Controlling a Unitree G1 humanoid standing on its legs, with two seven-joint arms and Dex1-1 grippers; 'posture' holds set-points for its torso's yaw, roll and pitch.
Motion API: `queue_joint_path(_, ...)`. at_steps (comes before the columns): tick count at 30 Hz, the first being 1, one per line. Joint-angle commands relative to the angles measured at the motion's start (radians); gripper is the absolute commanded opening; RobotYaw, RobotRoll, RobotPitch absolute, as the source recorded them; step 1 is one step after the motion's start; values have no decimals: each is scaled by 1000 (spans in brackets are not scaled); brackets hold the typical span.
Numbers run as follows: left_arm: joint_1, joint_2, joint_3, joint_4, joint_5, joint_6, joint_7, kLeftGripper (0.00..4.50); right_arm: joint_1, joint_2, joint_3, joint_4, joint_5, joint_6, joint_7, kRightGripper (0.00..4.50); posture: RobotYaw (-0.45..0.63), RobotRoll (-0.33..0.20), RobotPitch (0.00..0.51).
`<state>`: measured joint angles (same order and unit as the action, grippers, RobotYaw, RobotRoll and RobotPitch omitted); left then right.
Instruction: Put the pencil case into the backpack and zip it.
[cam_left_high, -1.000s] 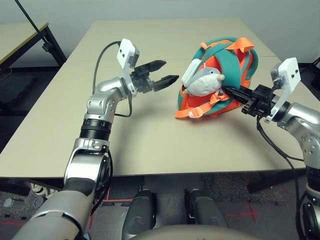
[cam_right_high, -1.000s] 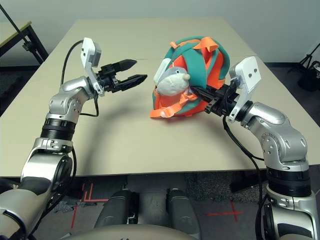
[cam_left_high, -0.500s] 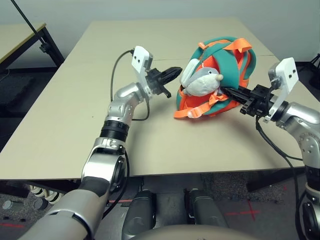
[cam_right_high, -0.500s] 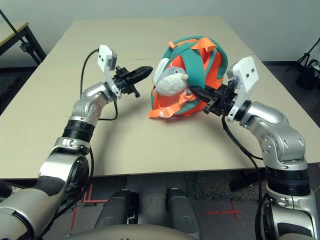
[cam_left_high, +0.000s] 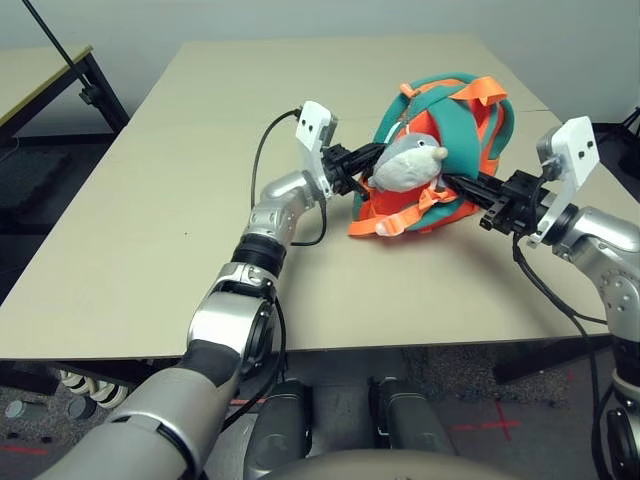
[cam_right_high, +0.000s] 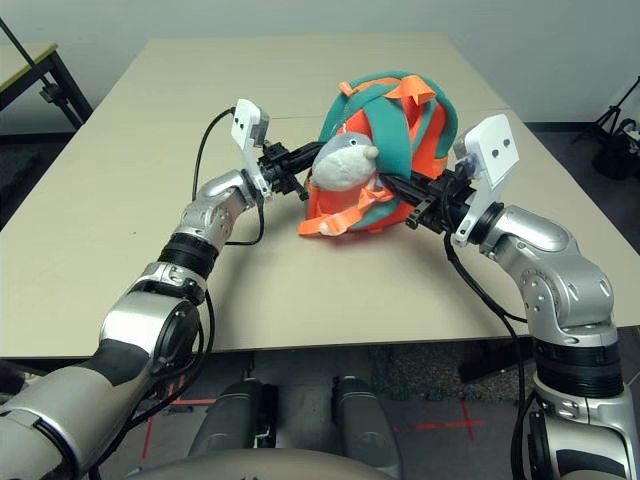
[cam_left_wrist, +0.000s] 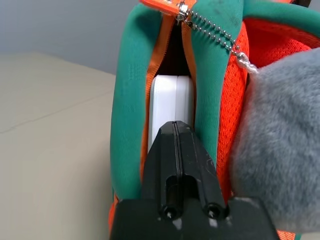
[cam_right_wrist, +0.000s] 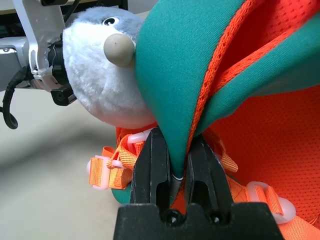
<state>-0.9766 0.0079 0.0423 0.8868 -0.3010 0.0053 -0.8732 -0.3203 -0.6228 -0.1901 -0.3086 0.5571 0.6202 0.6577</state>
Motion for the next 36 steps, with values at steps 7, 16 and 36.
queue_joint_path(7,-9,-27,-106,132,164,-61,42,0,7,-3,-11,-21,9,-5,-8,67,-16,0,54)
queue_joint_path(16,34,-29,-102,98,183,-77,57,0,0,0,-3,-4,1,-18,1,67,-14,0,52)
queue_joint_path(36,147,315,-82,-712,-180,501,-244,4500,-9,-7,33,44,-41,-48,29,67,15,0,58)
